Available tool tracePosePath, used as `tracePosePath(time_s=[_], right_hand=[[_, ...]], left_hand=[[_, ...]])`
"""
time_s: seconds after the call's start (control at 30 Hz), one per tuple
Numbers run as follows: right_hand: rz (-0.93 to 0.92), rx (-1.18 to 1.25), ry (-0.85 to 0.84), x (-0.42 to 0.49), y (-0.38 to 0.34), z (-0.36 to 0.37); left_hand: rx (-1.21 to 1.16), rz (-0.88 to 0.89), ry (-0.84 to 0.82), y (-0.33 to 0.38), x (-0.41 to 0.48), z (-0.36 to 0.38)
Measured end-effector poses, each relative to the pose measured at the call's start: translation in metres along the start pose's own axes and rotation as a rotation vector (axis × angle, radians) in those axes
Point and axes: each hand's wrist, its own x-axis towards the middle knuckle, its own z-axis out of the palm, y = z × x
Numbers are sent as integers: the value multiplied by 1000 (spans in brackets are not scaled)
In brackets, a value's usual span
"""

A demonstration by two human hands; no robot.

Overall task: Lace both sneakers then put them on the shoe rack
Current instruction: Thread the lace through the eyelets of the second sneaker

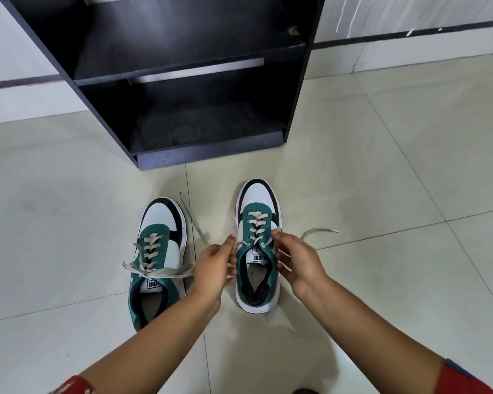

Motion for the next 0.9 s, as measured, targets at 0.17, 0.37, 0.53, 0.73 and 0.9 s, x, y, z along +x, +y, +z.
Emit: tracePosePath(time_s=[0.17, 0.37, 0.53, 0.73, 0.9], right_hand=[[-96, 27, -65, -4, 7, -1], [-170, -84, -185, -3, 7, -2], [-180, -137, -214, 2, 8, -4], [-215, -200, -202, 4, 5, -2], [-222, -148, -164, 8, 5, -4]], left_hand=[[-13, -18, -17, -4, -5, 2], [-303, -126, -179, 16, -15, 14], [-80, -21, -88, 12, -2, 13], [-67, 58, 36, 5, 9, 23], [-261, 4, 31, 6, 2, 20]])
